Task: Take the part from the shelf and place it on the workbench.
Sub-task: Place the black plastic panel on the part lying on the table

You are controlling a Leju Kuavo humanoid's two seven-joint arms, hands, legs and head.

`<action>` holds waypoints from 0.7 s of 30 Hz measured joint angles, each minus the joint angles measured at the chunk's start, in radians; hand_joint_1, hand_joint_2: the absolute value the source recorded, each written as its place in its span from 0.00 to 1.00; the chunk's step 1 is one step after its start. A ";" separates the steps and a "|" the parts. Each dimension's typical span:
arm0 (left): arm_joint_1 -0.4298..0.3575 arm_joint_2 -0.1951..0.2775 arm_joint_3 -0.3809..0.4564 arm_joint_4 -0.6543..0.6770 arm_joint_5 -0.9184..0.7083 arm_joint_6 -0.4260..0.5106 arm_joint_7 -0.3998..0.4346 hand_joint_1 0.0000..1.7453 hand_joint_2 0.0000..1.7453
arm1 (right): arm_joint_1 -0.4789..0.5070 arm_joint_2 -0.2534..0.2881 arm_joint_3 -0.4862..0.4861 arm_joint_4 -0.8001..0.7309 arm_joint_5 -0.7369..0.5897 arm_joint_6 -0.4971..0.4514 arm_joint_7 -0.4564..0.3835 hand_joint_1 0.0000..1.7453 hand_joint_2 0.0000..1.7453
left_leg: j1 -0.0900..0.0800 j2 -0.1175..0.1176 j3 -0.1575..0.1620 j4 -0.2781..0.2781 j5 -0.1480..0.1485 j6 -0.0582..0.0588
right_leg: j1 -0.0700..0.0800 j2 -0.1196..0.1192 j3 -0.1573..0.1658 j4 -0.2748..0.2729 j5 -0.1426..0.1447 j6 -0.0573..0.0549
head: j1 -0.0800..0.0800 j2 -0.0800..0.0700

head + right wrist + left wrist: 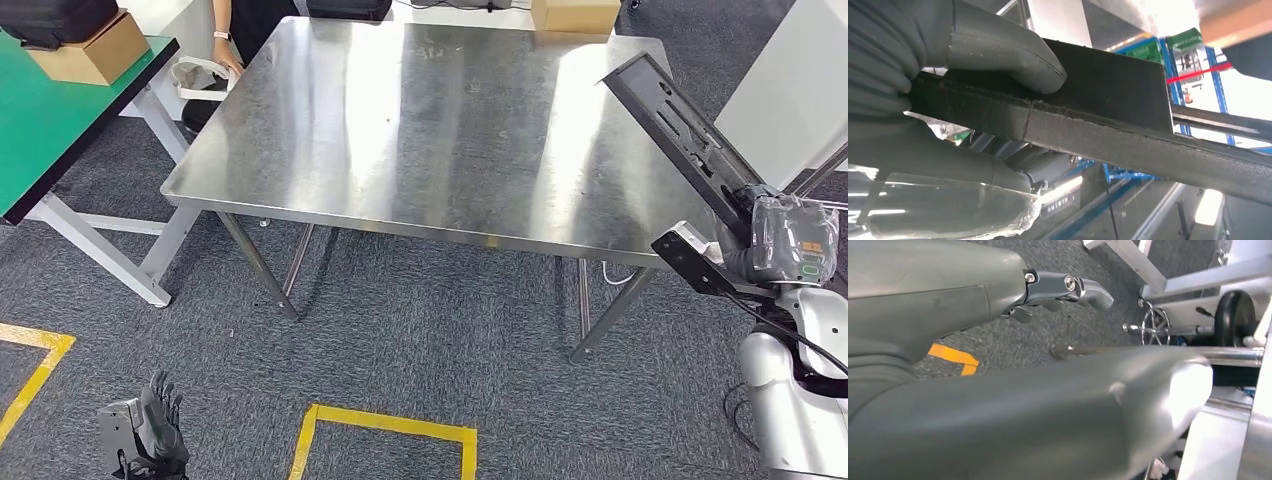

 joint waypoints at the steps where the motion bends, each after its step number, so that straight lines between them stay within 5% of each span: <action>1: -0.003 0.005 0.000 0.001 0.000 0.000 0.000 0.00 0.00 | -0.002 0.003 0.002 0.008 0.000 -0.006 0.001 1.00 1.00 | -0.007 0.001 0.014 -0.029 0.006 0.011 | -0.002 0.000 0.001 -0.004 0.000 0.002 | 0.001 0.000; 6: -0.014 0.017 0.000 0.006 0.006 0.006 -0.002 0.00 0.00 | 0.003 0.007 0.011 0.030 -0.005 -0.022 0.002 1.00 1.00 | -0.010 0.006 0.068 -0.116 0.026 0.027 | 0.003 -0.007 -0.007 0.008 -0.012 0.011 | 0.002 0.000; 9: -0.020 0.013 0.000 0.014 0.006 0.007 -0.001 0.00 0.00 | 0.006 0.005 0.011 0.037 -0.010 -0.033 0.001 1.00 1.00 | -0.008 0.006 0.082 -0.131 0.028 0.026 | 0.002 -0.009 -0.107 0.185 -0.075 0.002 | 0.003 0.000; 11: -0.020 0.011 0.000 0.022 0.007 0.007 0.000 0.00 0.00 | 0.025 0.005 0.010 0.040 -0.015 -0.036 0.000 1.00 1.00 | -0.005 0.004 0.082 -0.123 0.018 0.019 | -0.003 -0.010 -0.149 0.236 -0.075 0.016 | 0.003 0.000; 14: -0.021 0.011 0.000 0.034 0.017 0.009 0.000 0.00 0.00 | 0.047 0.010 0.009 0.041 -0.009 -0.043 0.000 1.00 1.00 | 0.000 0.001 0.075 -0.081 -0.013 -0.008 | -0.016 -0.013 -0.086 0.090 0.002 0.052 | 0.005 0.000; 16: -0.022 0.015 0.000 0.036 0.032 0.009 0.000 0.00 0.00 | 0.047 0.023 0.011 0.043 0.016 -0.049 0.004 1.00 1.00 | -0.002 0.002 0.060 -0.044 -0.038 -0.024 | -0.018 -0.011 -0.052 0.027 0.022 0.045 | 0.004 0.000; 18: -0.025 0.017 0.002 0.038 0.044 0.011 -0.001 0.00 0.00 | 0.036 0.040 0.018 0.049 0.042 -0.049 0.013 1.00 1.00 | -0.002 0.005 0.053 -0.026 -0.050 -0.031 | -0.018 -0.005 -0.054 0.032 0.016 0.025 | 0.001 0.000; 21: -0.027 0.021 0.005 0.039 0.051 0.019 -0.001 0.00 0.00 | 0.006 0.062 0.032 0.059 0.063 -0.041 0.027 1.00 1.00 | 0.008 0.004 0.035 0.025 -0.082 -0.049 | -0.021 -0.001 -0.048 0.034 0.012 0.014 | 0.000 0.000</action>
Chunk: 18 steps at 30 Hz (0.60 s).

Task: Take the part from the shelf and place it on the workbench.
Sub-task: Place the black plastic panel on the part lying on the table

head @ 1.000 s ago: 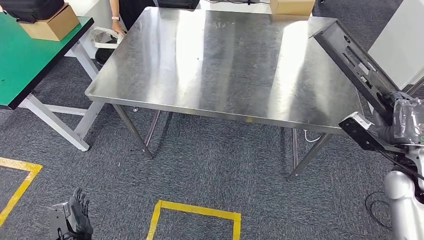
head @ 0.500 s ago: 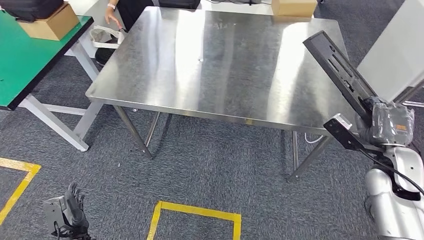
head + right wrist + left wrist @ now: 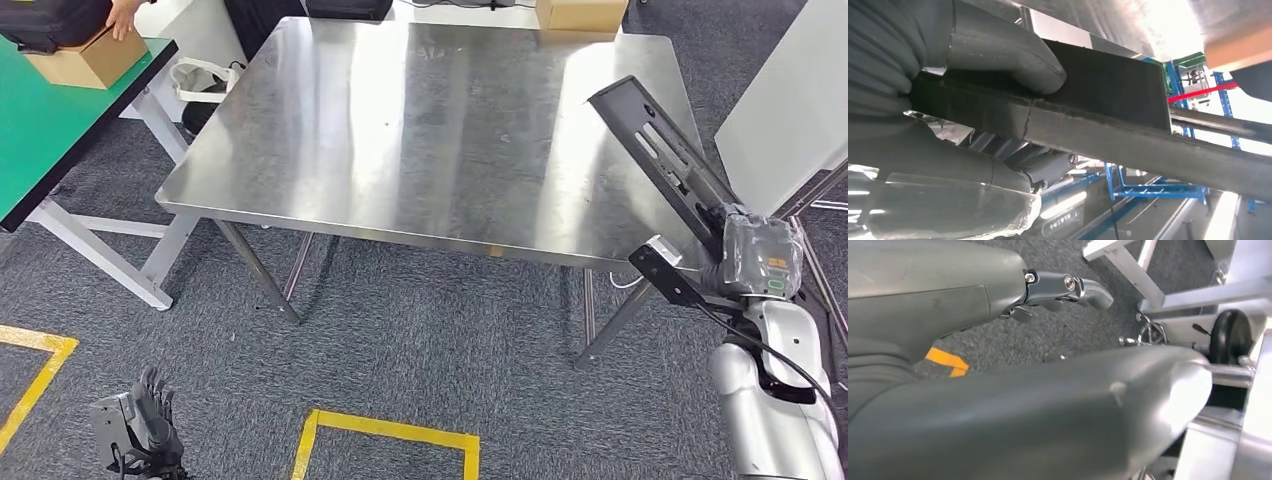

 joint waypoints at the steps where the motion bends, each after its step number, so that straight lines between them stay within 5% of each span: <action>1: 0.000 0.002 0.001 0.001 0.000 0.002 0.000 0.00 0.00 | -0.011 0.008 0.005 0.004 0.005 0.002 0.003 1.00 1.00 | 0.004 -0.001 -0.024 0.048 -0.023 -0.008 | 0.001 0.001 0.002 0.000 -0.001 -0.002 | -0.001 0.000; 4: 0.000 0.010 0.008 0.012 0.004 -0.001 0.000 0.00 0.00 | -0.052 0.039 0.025 0.037 0.027 0.004 0.015 1.00 1.00 | 0.012 -0.001 -0.137 0.229 -0.078 -0.019 | 0.009 0.005 0.005 0.000 -0.005 -0.007 | -0.002 0.000; 6: -0.002 0.013 0.016 0.018 0.008 -0.007 0.000 0.00 0.00 | -0.080 0.057 0.040 0.059 0.044 0.004 0.023 1.00 1.00 | 0.010 -0.001 -0.155 0.218 -0.037 -0.006 | 0.018 0.008 0.010 -0.001 -0.008 -0.010 | -0.003 0.000; 9: -0.008 0.024 0.024 0.021 0.010 -0.010 0.000 0.00 0.00 | -0.117 0.074 0.054 0.078 0.053 0.004 0.027 1.00 1.00 | -0.013 -0.005 -0.078 0.024 0.076 0.052 | 0.029 0.010 0.025 -0.009 -0.013 -0.016 | 0.000 0.000; 11: -0.014 0.035 0.027 0.021 0.011 -0.008 -0.001 0.00 0.00 | -0.132 0.084 0.060 0.088 0.054 0.009 0.030 1.00 1.00 | -0.029 -0.004 -0.047 -0.042 0.094 0.076 | 0.030 0.010 0.031 -0.017 -0.016 -0.015 | 0.004 0.000; 15: -0.012 0.041 0.037 0.024 0.011 0.000 -0.001 0.00 0.00 | -0.138 0.098 0.068 0.106 0.062 0.015 0.034 1.00 1.00 | -0.030 0.003 0.001 -0.109 0.109 0.084 | 0.041 0.001 0.028 -0.011 -0.026 -0.012 | 0.005 0.000; 18: -0.004 0.036 0.049 0.030 0.011 -0.002 0.000 0.00 0.00 | -0.149 0.108 0.074 0.137 0.077 0.009 0.035 1.00 1.00 | -0.025 0.004 0.022 -0.127 0.112 0.082 | 0.040 -0.004 -0.050 0.130 -0.071 -0.014 | 0.007 0.000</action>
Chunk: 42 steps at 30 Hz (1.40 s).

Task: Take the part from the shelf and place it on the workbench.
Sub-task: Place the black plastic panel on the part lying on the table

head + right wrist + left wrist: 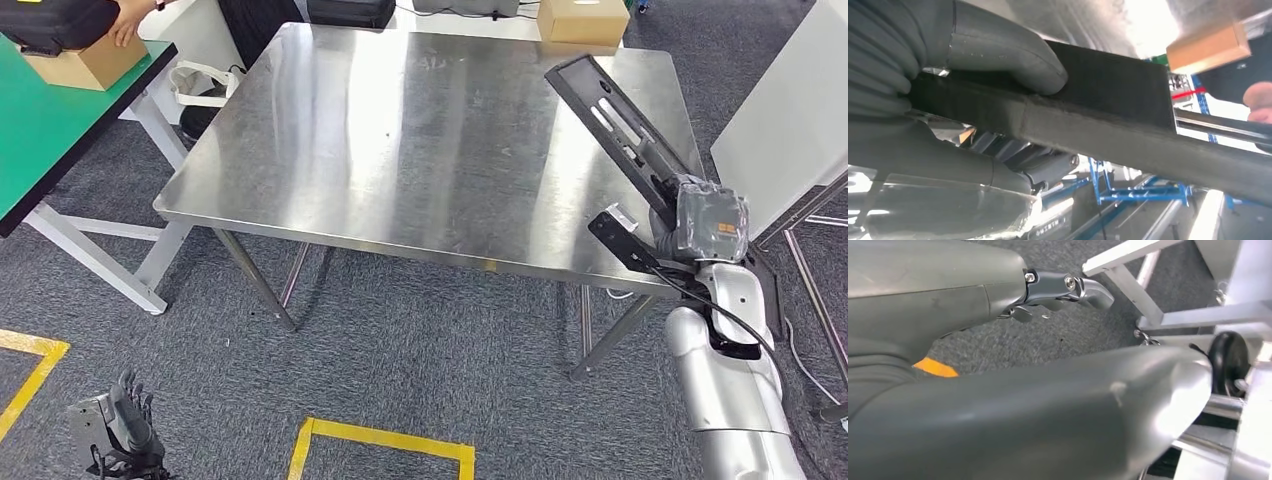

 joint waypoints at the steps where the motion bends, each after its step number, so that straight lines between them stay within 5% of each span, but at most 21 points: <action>1: 0.005 -0.002 0.004 0.002 0.000 -0.001 0.001 0.00 0.00 | -0.001 0.005 0.003 0.011 0.006 0.000 0.002 1.00 1.00 | 0.000 -0.001 -0.002 0.008 -0.007 -0.006 | -0.003 0.000 -0.031 0.043 -0.008 0.003 | 0.000 0.000; 3: 0.016 -0.006 0.012 0.007 -0.001 -0.004 0.002 0.00 0.00 | -0.006 0.015 0.010 0.031 0.019 0.006 0.008 1.00 1.00 | 0.003 -0.003 -0.008 0.032 -0.024 -0.018 | -0.012 -0.002 -0.050 0.040 0.015 0.021 | 0.000 0.000; 6: 0.027 -0.006 0.028 0.009 -0.008 -0.010 0.002 0.00 0.00 | -0.025 0.027 0.021 0.059 0.039 0.023 0.018 1.00 1.00 | 0.010 -0.005 -0.025 0.085 -0.060 -0.044 | -0.022 -0.007 0.000 -0.087 0.076 0.048 | 0.004 0.000; 10: 0.035 -0.001 0.046 0.006 -0.018 -0.019 0.002 0.00 0.00 | -0.035 0.033 0.029 0.086 0.051 0.036 0.023 1.00 1.00 | 0.011 -0.008 -0.040 0.117 -0.085 -0.056 | -0.021 0.006 0.013 -0.094 0.069 0.015 | 0.005 0.000; 12: 0.039 0.002 0.052 0.004 -0.019 -0.020 0.001 0.00 0.00 | -0.035 0.034 0.031 0.095 0.052 0.037 0.023 1.00 1.00 | 0.018 -0.007 -0.047 0.139 -0.101 -0.067 | -0.025 0.007 0.016 -0.093 0.067 0.008 | 0.000 0.000; 16: 0.044 0.002 0.053 0.003 -0.021 -0.021 0.001 0.00 0.00 | -0.039 0.035 0.033 0.103 0.054 0.037 0.023 1.00 1.00 | 0.034 -0.004 -0.159 0.346 -0.190 -0.092 | -0.020 0.011 0.020 -0.094 0.063 0.006 | -0.007 0.000; 17: 0.045 0.001 0.053 0.003 -0.022 -0.023 0.001 0.00 0.00 | -0.039 0.035 0.033 0.107 0.055 0.038 0.023 1.00 1.00 | 0.034 -0.004 -0.184 0.379 -0.191 -0.089 | -0.016 0.012 0.020 -0.094 0.061 0.006 | -0.008 0.000; 19: 0.046 -0.002 0.053 0.003 -0.027 -0.027 0.001 0.00 0.00 | -0.040 0.033 0.033 0.114 0.058 0.042 0.023 1.00 1.00 | 0.026 -0.005 -0.178 0.334 -0.141 -0.061 | -0.001 0.014 0.027 -0.096 0.058 0.006 | -0.009 0.000; 22: 0.048 0.007 0.056 -0.004 -0.038 -0.034 0.000 0.00 0.00 | -0.045 0.023 0.033 0.137 0.057 0.048 0.022 1.00 1.00 | -0.015 -0.011 -0.092 0.153 -0.050 0.034 | 0.007 0.015 0.047 -0.113 0.056 0.005 | 0.004 0.000; 23: 0.047 0.012 0.057 -0.009 -0.041 -0.035 0.000 0.00 0.00 | -0.046 0.017 0.033 0.148 0.055 0.050 0.021 1.00 1.00 | -0.028 -0.012 -0.074 0.119 -0.041 0.053 | 0.001 0.014 0.053 -0.120 0.056 0.007 | 0.008 0.000; 25: 0.044 0.019 0.060 -0.013 -0.049 -0.035 -0.002 0.00 0.00 | -0.043 0.001 0.033 0.165 0.050 0.051 0.017 1.00 1.00 | -0.044 -0.010 -0.049 0.079 -0.037 0.056 | -0.010 0.012 0.065 -0.141 0.059 0.014 | 0.009 0.000; 27: 0.040 0.019 0.063 -0.014 -0.059 -0.033 -0.002 0.00 0.00 | -0.028 -0.016 0.030 0.170 0.047 0.049 0.011 1.00 1.00 | -0.042 -0.009 0.001 0.006 -0.014 0.062 | -0.008 0.007 0.073 -0.146 0.058 0.015 | 0.002 0.000; 30: 0.030 0.004 0.064 -0.007 -0.071 -0.032 -0.001 0.00 0.00 | -0.014 -0.042 0.024 0.177 0.054 0.049 0.006 1.00 1.00 | -0.022 -0.008 0.051 -0.059 0.011 0.071 | -0.003 0.005 0.010 -0.025 0.016 0.017 | 0.001 0.000; 32: 0.027 -0.009 0.063 0.002 -0.079 -0.032 0.000 0.00 0.00 | -0.004 -0.055 0.023 0.183 0.069 0.053 0.004 1.00 1.00 | -0.011 -0.007 0.054 -0.053 0.002 0.054 | -0.011 0.004 -0.055 0.068 -0.004 0.032 | 0.001 0.000; 33: 0.027 -0.014 0.063 0.006 -0.082 -0.032 0.000 0.00 0.00 | 0.001 -0.059 0.023 0.188 0.081 0.056 0.003 1.00 1.00 | -0.004 -0.006 0.054 -0.045 -0.006 0.042 | -0.018 0.002 -0.068 0.072 0.006 0.046 | 0.001 0.000; 36: 0.021 -0.020 0.063 0.016 -0.091 -0.032 0.001 0.00 0.00 | 0.003 -0.070 0.025 0.216 0.134 0.060 0.000 1.00 1.00 | 0.016 -0.005 0.040 0.015 -0.052 -0.008 | -0.042 -0.013 -0.012 -0.075 0.088 0.098 | 0.003 0.000; 37: 0.017 -0.020 0.063 0.018 -0.093 -0.032 0.001 0.00 0.00 | -0.002 -0.073 0.026 0.228 0.155 0.062 0.000 1.00 1.00 | 0.019 -0.003 0.029 0.045 -0.072 -0.025 | -0.046 -0.016 0.006 -0.112 0.101 0.099 | 0.004 0.000; 38: 0.014 -0.020 0.063 0.019 -0.096 -0.032 0.001 0.00 0.00 | -0.007 -0.076 0.029 0.241 0.174 0.063 0.000 1.00 1.00 | 0.019 -0.003 0.018 0.069 -0.090 -0.037 | -0.047 -0.016 0.013 -0.124 0.103 0.088 | 0.005 0.000; 40: 0.008 -0.019 0.063 0.021 -0.098 -0.031 0.000 0.00 0.00 | -0.013 -0.076 0.036 0.270 0.205 0.064 0.000 1.00 1.00 | 0.022 0.000 0.008 0.094 -0.110 -0.045 | -0.046 -0.010 0.009 -0.113 0.092 0.052 | 0.005 0.000; 42: 0.004 -0.018 0.063 0.023 -0.100 -0.029 -0.001 0.00 0.00 | -0.022 -0.073 0.045 0.303 0.237 0.062 -0.001 1.00 1.00 | 0.026 0.001 0.004 0.111 -0.124 -0.053 | -0.049 -0.005 0.009 -0.109 0.089 0.036 | 0.004 0.000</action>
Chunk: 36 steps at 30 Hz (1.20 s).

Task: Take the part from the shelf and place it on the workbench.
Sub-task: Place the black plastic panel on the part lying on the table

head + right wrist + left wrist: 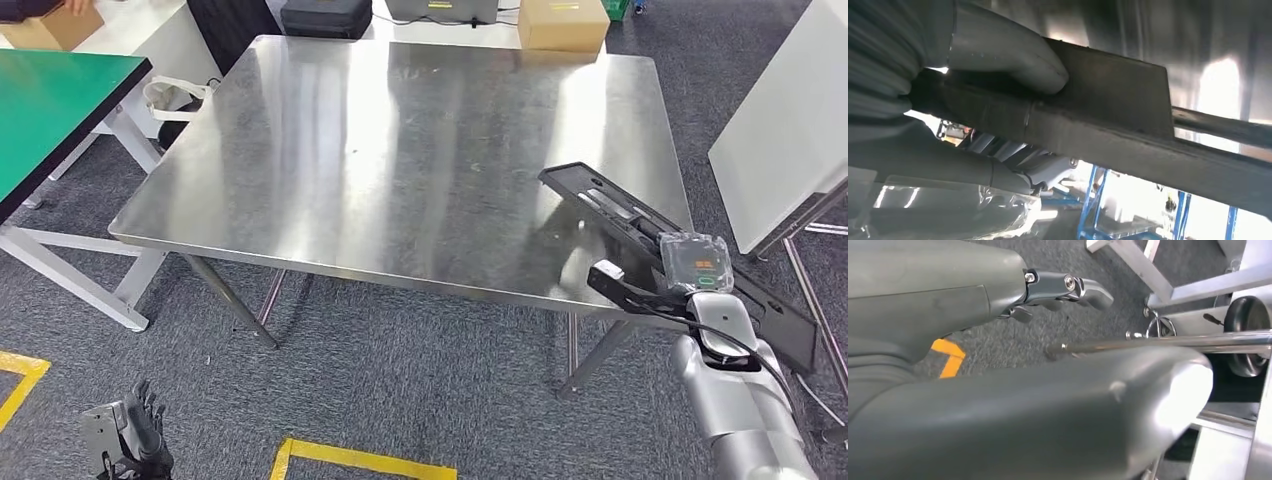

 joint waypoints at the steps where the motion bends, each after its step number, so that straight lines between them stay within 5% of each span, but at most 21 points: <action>1: -0.003 0.000 0.000 0.001 -0.001 0.001 0.000 0.00 0.00 | -0.006 0.001 0.005 0.017 0.016 -0.001 -0.001 1.00 1.00 | 0.004 0.000 -0.011 0.028 -0.016 -0.007 | -0.002 0.003 0.001 0.000 -0.001 -0.003 | -0.002 0.000; 4: -0.010 -0.002 0.000 0.006 -0.005 0.002 0.000 0.00 0.00 | -0.020 0.006 0.020 0.061 0.048 -0.007 -0.001 1.00 1.00 | 0.016 0.000 -0.106 0.197 -0.087 -0.026 | -0.001 0.007 0.004 0.000 -0.005 -0.006 | -0.006 0.000; 6: -0.012 -0.004 0.000 0.010 -0.005 0.003 0.000 0.00 0.00 | -0.031 0.010 0.029 0.086 0.058 -0.014 -0.005 1.00 1.00 | 0.020 0.000 -0.155 0.257 -0.086 -0.024 | 0.004 0.010 0.006 0.000 -0.008 -0.007 | -0.007 0.000; 7: -0.013 -0.005 0.000 0.011 -0.005 0.004 0.000 0.00 0.00 | -0.040 0.013 0.033 0.101 0.066 -0.019 -0.010 1.00 1.00 | 0.018 0.000 -0.151 0.232 -0.058 -0.016 | 0.007 0.013 0.009 -0.001 -0.009 -0.007 | -0.007 0.000; 10: -0.022 0.000 0.000 0.012 0.000 0.001 0.000 0.00 0.00 | -0.080 0.036 0.056 0.169 0.108 -0.035 -0.018 1.00 1.00 | 0.003 -0.001 -0.070 0.041 0.048 0.029 | 0.014 0.018 0.027 -0.015 -0.010 -0.009 | -0.003 0.000; 12: -0.037 0.006 0.000 0.011 0.005 -0.005 -0.001 0.00 0.00 | -0.119 0.062 0.082 0.222 0.126 -0.041 -0.011 1.00 1.00 | -0.006 0.003 -0.042 -0.017 0.066 0.045 | 0.009 0.020 0.036 -0.028 -0.007 -0.004 | 0.000 0.000; 14: -0.058 0.011 0.000 0.011 0.006 -0.006 -0.001 0.00 0.00 | -0.162 0.090 0.120 0.264 0.128 -0.037 0.007 1.00 1.00 | -0.010 0.007 -0.025 -0.050 0.074 0.047 | 0.007 0.020 0.041 -0.040 -0.001 0.004 | -0.005 0.000; 16: -0.077 0.010 0.000 0.013 0.004 -0.006 -0.002 0.00 0.00 | -0.199 0.114 0.160 0.300 0.129 -0.031 0.023 1.00 1.00 | -0.014 0.007 0.008 -0.105 0.096 0.060 | 0.014 0.015 0.032 -0.021 -0.010 0.001 | -0.007 0.000; 19: -0.091 0.002 0.000 0.020 0.004 -0.008 0.000 0.00 0.00 | -0.242 0.134 0.214 0.355 0.130 -0.032 0.046 1.00 1.00 | -0.015 0.002 0.025 -0.132 0.113 0.069 | 0.022 0.009 -0.044 0.136 -0.077 -0.019 | -0.004 0.000; 21: -0.088 -0.005 -0.001 0.026 0.004 -0.008 0.000 0.00 0.00 | -0.267 0.143 0.273 0.394 0.130 -0.031 0.082 1.00 1.00 | -0.016 -0.004 0.024 -0.126 0.109 0.059 | 0.022 0.009 -0.085 0.206 -0.093 -0.014 | -0.003 0.000; 22: -0.086 -0.007 -0.001 0.029 0.004 -0.007 0.001 0.00 0.00 | -0.284 0.151 0.314 0.414 0.130 -0.028 0.102 1.00 1.00 | -0.016 -0.006 0.022 -0.119 0.105 0.052 | 0.022 0.008 -0.081 0.190 -0.077 -0.006 | -0.002 0.000; 25: -0.085 -0.008 -0.001 0.033 0.008 -0.005 0.001 0.00 0.00 | -0.355 0.179 0.430 0.461 0.130 -0.008 0.142 1.00 1.00 | -0.019 -0.003 0.008 -0.073 0.075 0.022 | 0.024 0.002 -0.006 0.014 0.001 0.008 | -0.002 0.000; 28: -0.083 -0.008 0.000 0.035 0.018 -0.007 0.001 0.00 0.00 | -0.410 0.216 0.508 0.491 0.130 0.016 0.157 1.00 1.00 | -0.021 0.001 -0.013 -0.035 0.053 0.003 | 0.032 0.003 0.017 -0.026 0.008 -0.015 | -0.006 0.000; 31: -0.079 -0.004 0.000 0.037 0.026 -0.012 0.000 0.00 0.00 | -0.444 0.246 0.564 0.515 0.130 0.036 0.164 1.00 1.00 | -0.014 -0.002 -0.022 -0.010 0.034 -0.014 | 0.020 0.005 0.026 -0.031 0.005 -0.032 | -0.008 0.000; 34: -0.075 0.003 0.000 0.039 0.031 -0.014 -0.001 0.00 0.00 | -0.461 0.270 0.608 0.543 0.130 0.043 0.171 1.00 1.00 | 0.008 -0.006 -0.100 0.147 -0.039 -0.045 | 0.013 0.005 0.036 -0.034 0.000 -0.043 | -0.012 0.000; 36: -0.069 0.004 0.000 0.041 0.033 -0.015 0.000 0.00 0.00 | -0.462 0.280 0.626 0.559 0.130 0.043 0.175 1.00 1.00 | 0.026 -0.006 -0.160 0.236 -0.057 -0.060 | 0.011 0.007 0.039 -0.034 -0.003 -0.043 | -0.012 0.000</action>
